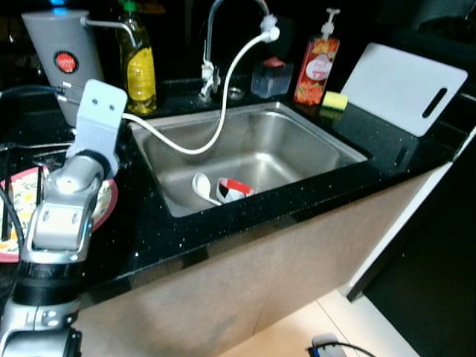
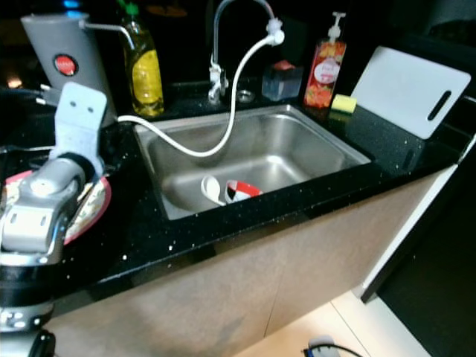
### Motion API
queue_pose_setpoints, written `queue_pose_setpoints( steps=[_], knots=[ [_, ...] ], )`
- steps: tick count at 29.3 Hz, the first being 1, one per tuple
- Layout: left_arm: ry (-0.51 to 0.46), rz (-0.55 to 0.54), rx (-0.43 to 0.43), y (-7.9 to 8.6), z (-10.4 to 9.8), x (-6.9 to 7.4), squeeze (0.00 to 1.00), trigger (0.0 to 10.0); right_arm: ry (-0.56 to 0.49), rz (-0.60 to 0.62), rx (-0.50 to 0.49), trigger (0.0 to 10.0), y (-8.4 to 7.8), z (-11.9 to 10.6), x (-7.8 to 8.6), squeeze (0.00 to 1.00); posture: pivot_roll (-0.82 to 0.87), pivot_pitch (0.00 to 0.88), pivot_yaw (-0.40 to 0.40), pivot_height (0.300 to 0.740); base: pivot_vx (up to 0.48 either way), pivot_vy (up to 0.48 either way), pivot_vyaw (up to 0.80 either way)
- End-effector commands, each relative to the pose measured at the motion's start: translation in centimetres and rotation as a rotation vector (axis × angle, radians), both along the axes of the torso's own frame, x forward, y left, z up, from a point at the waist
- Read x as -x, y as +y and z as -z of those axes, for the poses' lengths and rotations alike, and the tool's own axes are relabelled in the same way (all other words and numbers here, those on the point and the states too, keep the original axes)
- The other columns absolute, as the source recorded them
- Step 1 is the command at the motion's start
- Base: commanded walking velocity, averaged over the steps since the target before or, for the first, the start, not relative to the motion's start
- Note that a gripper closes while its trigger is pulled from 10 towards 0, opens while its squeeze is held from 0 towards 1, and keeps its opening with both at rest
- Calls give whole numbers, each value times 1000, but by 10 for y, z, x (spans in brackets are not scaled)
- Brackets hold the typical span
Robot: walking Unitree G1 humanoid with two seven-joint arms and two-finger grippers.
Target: Kitchen organization
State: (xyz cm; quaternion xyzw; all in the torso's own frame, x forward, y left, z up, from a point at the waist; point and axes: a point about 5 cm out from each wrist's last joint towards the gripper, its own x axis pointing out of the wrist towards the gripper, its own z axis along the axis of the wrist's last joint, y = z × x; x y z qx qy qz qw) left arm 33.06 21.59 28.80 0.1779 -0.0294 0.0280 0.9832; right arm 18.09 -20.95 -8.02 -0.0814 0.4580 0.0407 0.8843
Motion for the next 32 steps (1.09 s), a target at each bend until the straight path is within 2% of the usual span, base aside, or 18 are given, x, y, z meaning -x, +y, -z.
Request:
queue_pose_setpoints(
  steps=[1,2,4,7,10,13,15,16,18,19,20,22,24,26,28,30,31,32],
  knots=[
    [32,-26,48,5,-1,3,0,10000,12,25,-6,10000,-2,2,4,0,-56,83,-67,740,0,0,0],
    [61,-51,108,9,0,5,0,10000,12,24,-6,10000,-2,2,4,0,-51,84,-67,740,0,0,0],
    [96,-85,141,13,1,9,0,10000,12,25,-7,10000,-1,2,4,0,-48,85,-66,740,0,0,0],
    [120,-107,157,16,2,11,0,10000,12,25,-8,10000,-1,2,4,0,-48,85,-66,740,0,0,0],
    [136,-203,153,32,5,13,0,10000,5,45,-14,10000,-2,1,3,0,-42,84,-68,740,0,0,0],
    [136,-203,153,32,5,13,0,10000,5,45,-14,10000,-2,1,3,0,-42,84,-68,740,0,0,0],
    [130,-270,135,43,5,12,0,10000,-26,265,-8,10000,-30,-5,1,0,-49,83,-69,740,0,0,0],
    [130,-270,135,43,5,12,0,10000,-26,265,-8,10000,-30,-5,1,0,-49,83,-69,740,0,0,0],
    [132,-298,151,47,3,12,0,10000,-54,554,-15,10000,-60,-10,10,0,-57,83,-70,740,0,0,0],
    [132,-298,151,47,3,12,0,10000,-54,554,-15,10000,-60,-10,10,0,-57,83,-70,740,0,0,0],
    [133,-308,155,49,3,12,0,10000,-81,725,-22,10000,-76,-12,17,0,-59,84,-69,740,0,0,0],
    [133,-308,155,49,3,12,0,10000,-81,725,-22,10000,-76,-12,17,0,-59,84,-69,740,0,0,0],
    [136,-318,156,50,1,13,0,10000,-175,962,15,10000,-109,-25,23,0,-63,86,-63,740,0,0,0],
    [137,-315,149,50,1,12,0,10000,-294,1026,35,10000,-130,-44,12,0,-71,86,-54,740,0,0,0],
    [137,-314,146,50,1,12,0,10000,-335,1035,34,10000,-135,-51,6,0,-73,86,-53,740,0,0,0],
    [139,-308,149,49,1,10,0,10000,-530,1045,46,10000,-157,-88,-26,0,-80,83,-47,740,0,0,0],
    [139,-308,149,49,1,10,0,10000,-530,1045,46,10000,-157,-88,-26,0,-80,83,-47,740,0,0,0],
    [140,-306,149,49,2,9,0,10000,-598,1045,60,10000,-164,-103,-36,0,-81,83,-46,740,0,0,0]
  ],
)
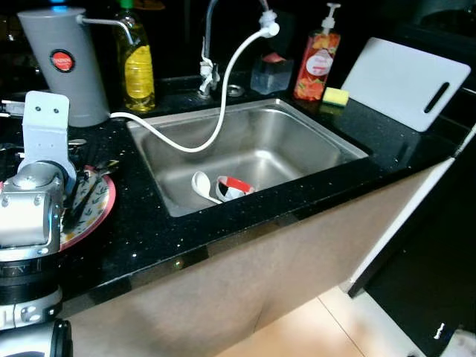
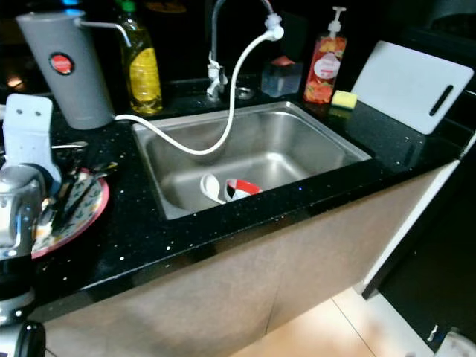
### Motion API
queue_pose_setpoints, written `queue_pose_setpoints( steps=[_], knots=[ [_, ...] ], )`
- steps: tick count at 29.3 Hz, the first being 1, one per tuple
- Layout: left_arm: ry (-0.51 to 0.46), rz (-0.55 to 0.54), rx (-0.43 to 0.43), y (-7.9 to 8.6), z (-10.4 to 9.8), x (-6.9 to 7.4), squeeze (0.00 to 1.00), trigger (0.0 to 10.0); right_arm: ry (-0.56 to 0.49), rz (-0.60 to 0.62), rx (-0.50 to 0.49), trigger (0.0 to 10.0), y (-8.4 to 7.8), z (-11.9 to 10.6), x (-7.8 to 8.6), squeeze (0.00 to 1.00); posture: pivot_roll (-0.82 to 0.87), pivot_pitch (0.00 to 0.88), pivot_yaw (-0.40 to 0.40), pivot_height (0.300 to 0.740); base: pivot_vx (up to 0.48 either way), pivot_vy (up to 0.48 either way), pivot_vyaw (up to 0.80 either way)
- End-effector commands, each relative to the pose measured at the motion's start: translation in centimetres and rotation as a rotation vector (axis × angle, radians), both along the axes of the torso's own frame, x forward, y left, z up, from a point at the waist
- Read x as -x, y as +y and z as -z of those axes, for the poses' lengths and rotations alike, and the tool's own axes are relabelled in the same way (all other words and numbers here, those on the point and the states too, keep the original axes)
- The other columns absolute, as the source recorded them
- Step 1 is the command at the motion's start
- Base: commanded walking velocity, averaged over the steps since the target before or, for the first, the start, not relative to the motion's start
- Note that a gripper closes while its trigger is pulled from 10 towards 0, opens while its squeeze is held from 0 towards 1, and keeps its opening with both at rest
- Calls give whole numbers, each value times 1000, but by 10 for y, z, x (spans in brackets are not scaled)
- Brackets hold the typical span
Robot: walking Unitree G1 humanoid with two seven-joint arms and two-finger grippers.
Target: Kitchen organization
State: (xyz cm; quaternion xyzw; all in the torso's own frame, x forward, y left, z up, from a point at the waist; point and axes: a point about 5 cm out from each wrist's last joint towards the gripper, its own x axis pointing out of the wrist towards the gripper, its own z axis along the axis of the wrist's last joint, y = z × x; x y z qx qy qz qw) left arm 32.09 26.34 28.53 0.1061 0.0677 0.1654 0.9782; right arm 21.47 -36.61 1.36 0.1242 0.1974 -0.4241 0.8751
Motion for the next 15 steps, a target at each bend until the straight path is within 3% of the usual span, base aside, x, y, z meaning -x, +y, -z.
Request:
queue_pose_setpoints(
  steps=[1,2,3,5,6,7,8,9,10,11,15],
  knots=[
    [-2,1,-24,0,-2,-2,0,10000,-121,63,62,10000,-16,-29,-14,0,-85,80,-45,740,0,0,0],
    [-4,4,-38,0,-2,-2,0,10000,-183,101,76,10000,-24,-45,-21,0,-85,80,-45,740,0,0,0],
    [-4,4,-38,0,-2,-2,0,10000,-183,101,76,10000,-24,-45,-21,0,-85,80,-45,740,0,0,0],
    [-6,3,-35,-1,-1,-3,0,10000,-353,151,109,10000,-39,-88,-41,0,-82,76,-46,740,0,0,0],
    [-6,3,-35,-1,-1,-3,0,10000,-353,151,109,10000,-39,-88,-41,0,-82,76,-46,740,0,0,0],
    [-11,-9,-28,0,-2,-3,0,10000,-471,131,179,10000,-44,-126,-56,0,-78,76,-46,740,0,0,0],
    [-11,-9,-28,0,-2,-3,0,10000,-471,131,179,10000,-44,-126,-56,0,-78,76,-46,740,0,0,0],
    [-21,-24,-24,1,-2,-3,0,10000,-534,97,239,10000,-44,-150,-65,0,-78,76,-46,740,0,0,0],
    [-34,-47,-14,4,-3,-2,0,10000,-638,44,327,10000,-42,-188,-76,0,-77,76,-45,740,0,0,0],
    [-34,-47,-14,4,-3,-2,0,10000,-638,44,327,10000,-42,-188,-76,0,-77,76,-45,740,0,0,0],
    [-30,-60,-22,7,-2,-1,0,10000,-898,-173,475,10000,-16,-273,-97,0,-74,73,-50,740,0,0,0]
  ],
)
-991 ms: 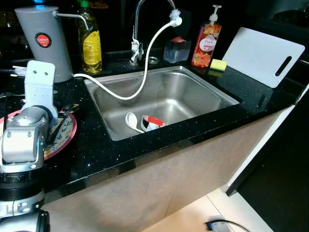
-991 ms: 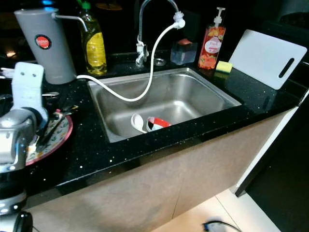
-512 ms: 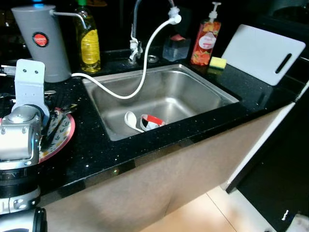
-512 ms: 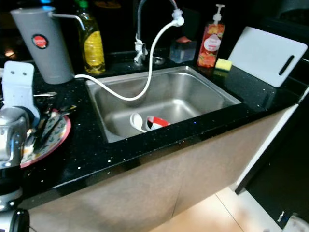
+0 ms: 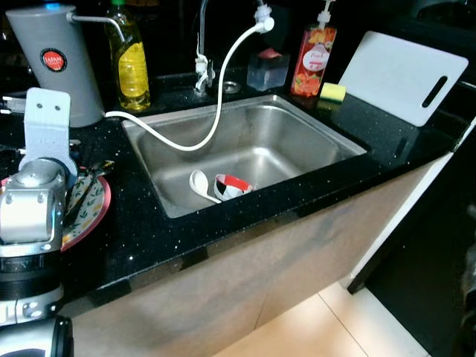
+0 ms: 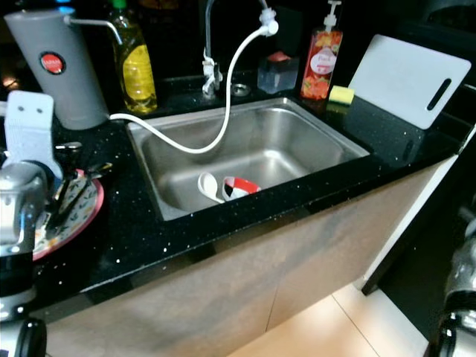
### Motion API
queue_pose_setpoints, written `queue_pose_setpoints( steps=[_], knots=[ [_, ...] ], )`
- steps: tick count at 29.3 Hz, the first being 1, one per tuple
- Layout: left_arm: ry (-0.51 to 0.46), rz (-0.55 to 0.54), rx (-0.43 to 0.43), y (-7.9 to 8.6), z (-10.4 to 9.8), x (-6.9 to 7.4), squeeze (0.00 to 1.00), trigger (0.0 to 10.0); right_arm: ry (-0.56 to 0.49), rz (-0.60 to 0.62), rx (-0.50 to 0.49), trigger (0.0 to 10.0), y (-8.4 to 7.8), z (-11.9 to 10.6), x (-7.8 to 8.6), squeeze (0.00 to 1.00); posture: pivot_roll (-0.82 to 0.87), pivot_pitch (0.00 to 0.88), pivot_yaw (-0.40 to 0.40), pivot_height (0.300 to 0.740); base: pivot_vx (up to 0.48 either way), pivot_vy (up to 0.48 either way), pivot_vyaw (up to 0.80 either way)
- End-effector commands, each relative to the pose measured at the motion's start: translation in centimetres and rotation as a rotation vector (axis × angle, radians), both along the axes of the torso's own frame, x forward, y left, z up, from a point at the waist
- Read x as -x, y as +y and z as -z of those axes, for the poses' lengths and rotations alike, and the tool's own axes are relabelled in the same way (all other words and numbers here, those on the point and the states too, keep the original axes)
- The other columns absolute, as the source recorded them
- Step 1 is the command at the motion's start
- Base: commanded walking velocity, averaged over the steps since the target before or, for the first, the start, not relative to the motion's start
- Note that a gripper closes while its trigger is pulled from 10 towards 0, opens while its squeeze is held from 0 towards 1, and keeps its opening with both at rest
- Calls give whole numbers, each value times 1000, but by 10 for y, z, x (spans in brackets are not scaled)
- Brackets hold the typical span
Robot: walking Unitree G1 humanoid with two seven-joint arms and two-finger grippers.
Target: Kitchen organization
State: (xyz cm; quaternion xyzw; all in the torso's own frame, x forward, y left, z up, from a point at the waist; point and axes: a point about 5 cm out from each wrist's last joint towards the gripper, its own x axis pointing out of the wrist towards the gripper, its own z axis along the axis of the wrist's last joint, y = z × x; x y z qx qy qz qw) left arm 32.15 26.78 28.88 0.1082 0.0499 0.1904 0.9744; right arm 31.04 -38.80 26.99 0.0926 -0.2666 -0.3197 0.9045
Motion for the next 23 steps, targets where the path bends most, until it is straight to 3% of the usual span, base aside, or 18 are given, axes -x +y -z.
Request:
queue_pose_setpoints(
  steps=[1,5,6,7,9,10,12,13,15,17,22,23],
  knots=[
    [10,-14,-12,3,2,0,0,10000,-60,-80,101,10000,12,-27,-4,0,-74,73,-50,740,0,0,0],
    [43,31,-23,1,5,1,0,10000,-121,-368,266,10000,63,-72,-17,0,-69,71,-54,740,0,0,0],
    [43,31,-23,1,5,1,0,10000,-121,-368,266,10000,63,-72,-17,0,-69,71,-54,740,0,0,0],
    [53,60,-21,-2,6,2,0,10000,-77,-480,327,10000,86,-78,-22,0,-60,68,-59,740,0,0,0],
    [57,83,-3,-4,7,3,0,10000,-56,-575,380,10000,105,-80,-22,0,-54,67,-61,740,0,0,0],
    [69,95,27,-5,8,6,0,10000,-29,-701,422,10000,127,-79,-21,0,-52,67,-60,740,0,0,0],
    [79,107,38,-5,8,8,0,10000,-11,-793,457,10000,145,-78,-19,0,-48,70,-58,740,0,0,0],
    [79,107,38,-5,8,8,0,10000,-11,-793,457,10000,145,-78,-19,0,-48,70,-58,740,0,0,0],
    [93,127,21,-7,8,11,0,10000,7,-890,468,10000,166,-74,-17,0,-46,72,-57,740,0,0,0],
    [92,122,-14,-6,6,12,0,10000,6,-904,469,10000,173,-72,-18,0,-42,75,-55,740,0,0,0],
    [113,149,32,-9,13,12,4,10000,19,-960,421,10000,190,-61,-23,0,-39,77,-55,740,0,0,0],
    [113,165,48,-11,14,10,1000,10000,30,-981,396,10000,197,-58,-23,0,-40,77,-55,740,0,0,0]
  ],
)
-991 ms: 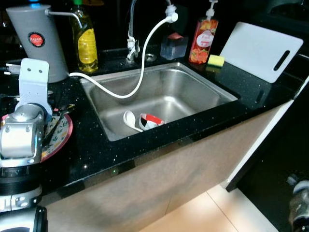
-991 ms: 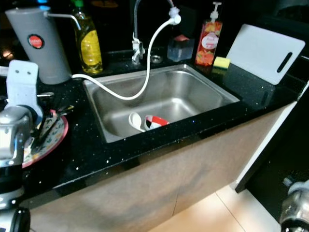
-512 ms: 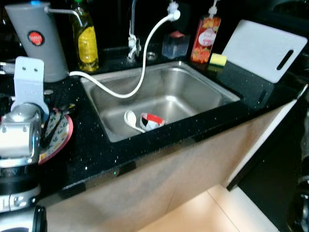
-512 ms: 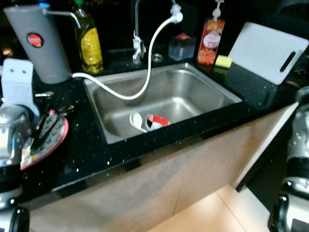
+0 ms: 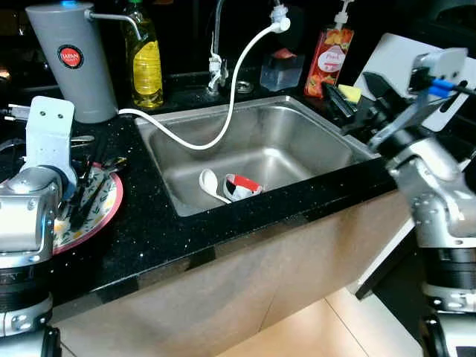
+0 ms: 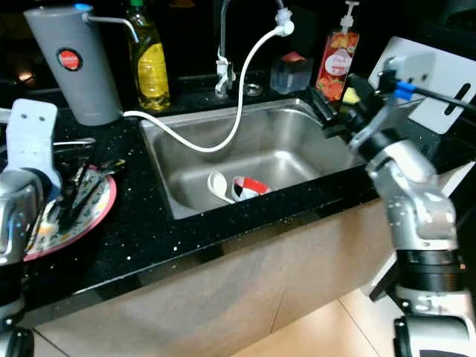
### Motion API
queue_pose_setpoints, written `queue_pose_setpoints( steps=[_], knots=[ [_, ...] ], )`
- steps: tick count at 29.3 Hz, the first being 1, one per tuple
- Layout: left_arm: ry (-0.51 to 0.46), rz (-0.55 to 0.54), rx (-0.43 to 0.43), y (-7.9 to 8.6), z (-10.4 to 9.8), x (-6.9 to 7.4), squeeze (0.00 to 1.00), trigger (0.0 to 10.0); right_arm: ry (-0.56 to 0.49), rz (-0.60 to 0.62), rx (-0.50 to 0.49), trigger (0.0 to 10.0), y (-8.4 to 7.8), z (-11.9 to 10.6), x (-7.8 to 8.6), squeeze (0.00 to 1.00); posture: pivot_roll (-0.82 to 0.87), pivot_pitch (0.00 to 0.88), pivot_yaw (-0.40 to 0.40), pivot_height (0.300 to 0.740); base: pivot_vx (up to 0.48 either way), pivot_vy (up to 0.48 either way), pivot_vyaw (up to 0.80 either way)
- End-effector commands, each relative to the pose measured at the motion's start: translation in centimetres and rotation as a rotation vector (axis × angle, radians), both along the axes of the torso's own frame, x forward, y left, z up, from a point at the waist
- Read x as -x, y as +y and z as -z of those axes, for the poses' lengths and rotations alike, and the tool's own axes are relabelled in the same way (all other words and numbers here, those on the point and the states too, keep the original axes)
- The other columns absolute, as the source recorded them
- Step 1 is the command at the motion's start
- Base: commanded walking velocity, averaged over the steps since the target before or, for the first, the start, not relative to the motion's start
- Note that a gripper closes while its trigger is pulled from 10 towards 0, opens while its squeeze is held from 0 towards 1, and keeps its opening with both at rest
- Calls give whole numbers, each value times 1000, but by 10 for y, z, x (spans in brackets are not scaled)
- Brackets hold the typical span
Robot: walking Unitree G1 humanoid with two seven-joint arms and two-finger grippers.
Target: Kitchen organization
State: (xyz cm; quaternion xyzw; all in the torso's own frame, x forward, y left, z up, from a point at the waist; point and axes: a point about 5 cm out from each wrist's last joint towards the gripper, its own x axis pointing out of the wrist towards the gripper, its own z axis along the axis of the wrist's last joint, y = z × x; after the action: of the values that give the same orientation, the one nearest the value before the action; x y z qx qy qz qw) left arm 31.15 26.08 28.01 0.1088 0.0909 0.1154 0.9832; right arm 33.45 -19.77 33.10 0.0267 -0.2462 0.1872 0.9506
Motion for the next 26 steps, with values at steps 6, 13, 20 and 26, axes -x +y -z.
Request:
queue_pose_setpoints(
  steps=[6,13,20,26],
  knots=[
    [26,57,85,-8,5,-3,1000,10000,47,-48,10,10000,15,3,5,0,-43,76,-55,740,0,0,0],
    [99,173,149,-15,5,-4,0,10000,61,-84,4,10000,30,6,6,0,-46,78,-53,740,0,0,0],
    [97,94,171,-4,7,-6,0,10000,68,-92,-8,10000,34,8,7,0,-50,80,-49,740,0,0,0],
    [125,117,196,-3,9,0,0,7725,70,-105,-19,10000,37,7,10,0,-45,79,-51,740,0,0,0]
  ],
)
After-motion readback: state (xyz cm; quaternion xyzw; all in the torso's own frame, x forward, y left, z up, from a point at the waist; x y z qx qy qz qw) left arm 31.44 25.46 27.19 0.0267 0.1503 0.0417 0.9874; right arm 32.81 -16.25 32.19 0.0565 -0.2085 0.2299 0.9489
